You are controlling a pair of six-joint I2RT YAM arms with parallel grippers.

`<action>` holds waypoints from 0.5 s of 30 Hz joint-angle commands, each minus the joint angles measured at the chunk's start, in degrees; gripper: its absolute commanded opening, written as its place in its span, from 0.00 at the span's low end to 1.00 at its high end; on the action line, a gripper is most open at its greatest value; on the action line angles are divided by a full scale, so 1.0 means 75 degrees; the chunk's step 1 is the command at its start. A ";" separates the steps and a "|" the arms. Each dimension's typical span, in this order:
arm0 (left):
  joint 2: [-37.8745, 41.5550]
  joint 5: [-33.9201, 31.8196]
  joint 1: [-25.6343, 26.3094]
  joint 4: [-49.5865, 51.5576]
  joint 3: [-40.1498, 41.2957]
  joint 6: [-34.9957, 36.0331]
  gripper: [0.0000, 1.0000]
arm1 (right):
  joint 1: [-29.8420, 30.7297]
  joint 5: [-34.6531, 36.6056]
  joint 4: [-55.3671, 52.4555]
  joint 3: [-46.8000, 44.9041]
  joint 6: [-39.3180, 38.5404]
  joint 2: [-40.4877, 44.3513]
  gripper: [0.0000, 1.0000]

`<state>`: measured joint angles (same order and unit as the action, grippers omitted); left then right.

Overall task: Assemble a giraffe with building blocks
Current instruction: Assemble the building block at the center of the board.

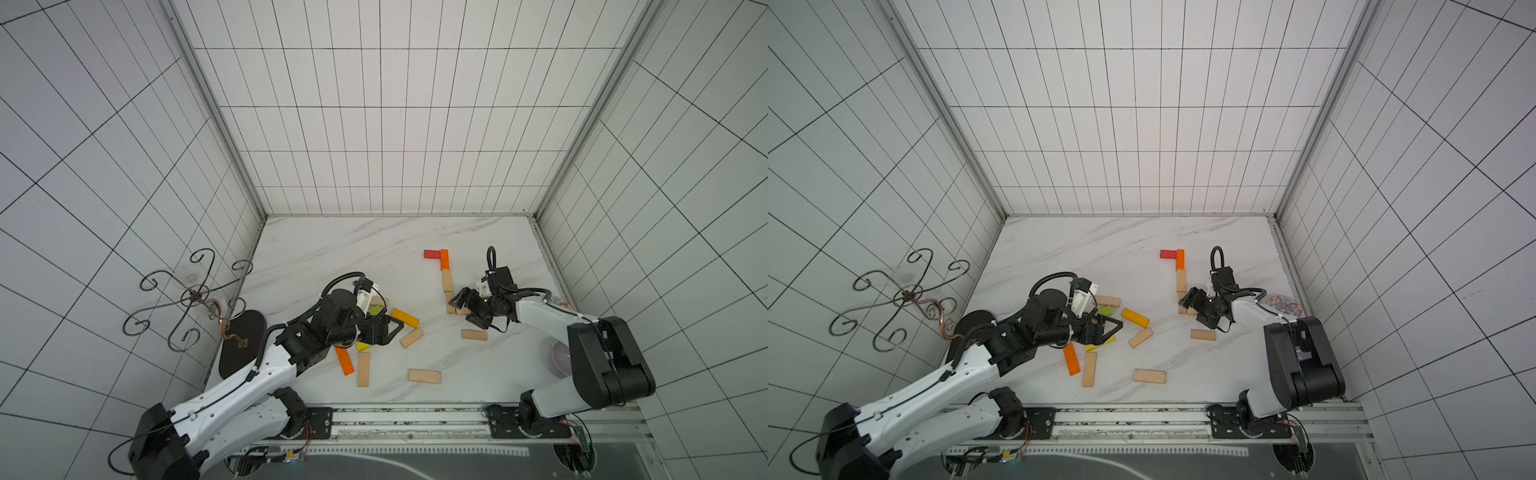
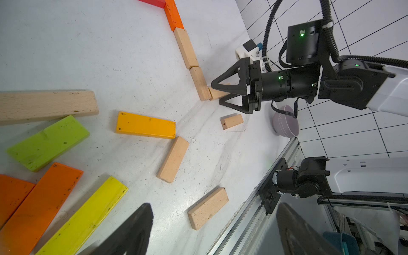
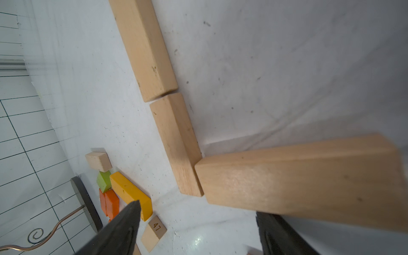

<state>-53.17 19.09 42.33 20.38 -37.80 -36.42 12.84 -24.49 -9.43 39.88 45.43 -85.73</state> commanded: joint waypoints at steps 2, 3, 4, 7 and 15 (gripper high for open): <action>0.0104 -0.0019 0.0038 -0.0175 0.0080 0.0013 0.88 | 0.0081 0.0080 0.0097 -0.0308 0.0177 -0.0264 0.83; 0.0095 -0.0026 0.0030 -0.0175 0.0081 0.0011 0.88 | 0.0072 0.0095 0.0109 -0.0281 0.0183 -0.0297 0.83; 0.0104 -0.0026 0.0040 -0.0175 0.0081 0.0011 0.88 | 0.0080 0.0123 0.0108 -0.0256 0.0177 -0.0322 0.83; 0.0107 -0.0023 0.0030 -0.0175 0.0076 0.0028 0.88 | 0.0080 0.0190 0.0109 -0.0187 0.0177 -0.0346 0.83; 0.0138 -0.0030 0.0032 -0.0136 0.0081 0.0064 0.88 | 0.0078 0.0238 -0.0424 -0.0123 -0.0124 -0.0012 0.82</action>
<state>-53.08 19.09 42.33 20.40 -37.69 -36.40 13.06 -24.53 -7.46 39.88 45.80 -86.48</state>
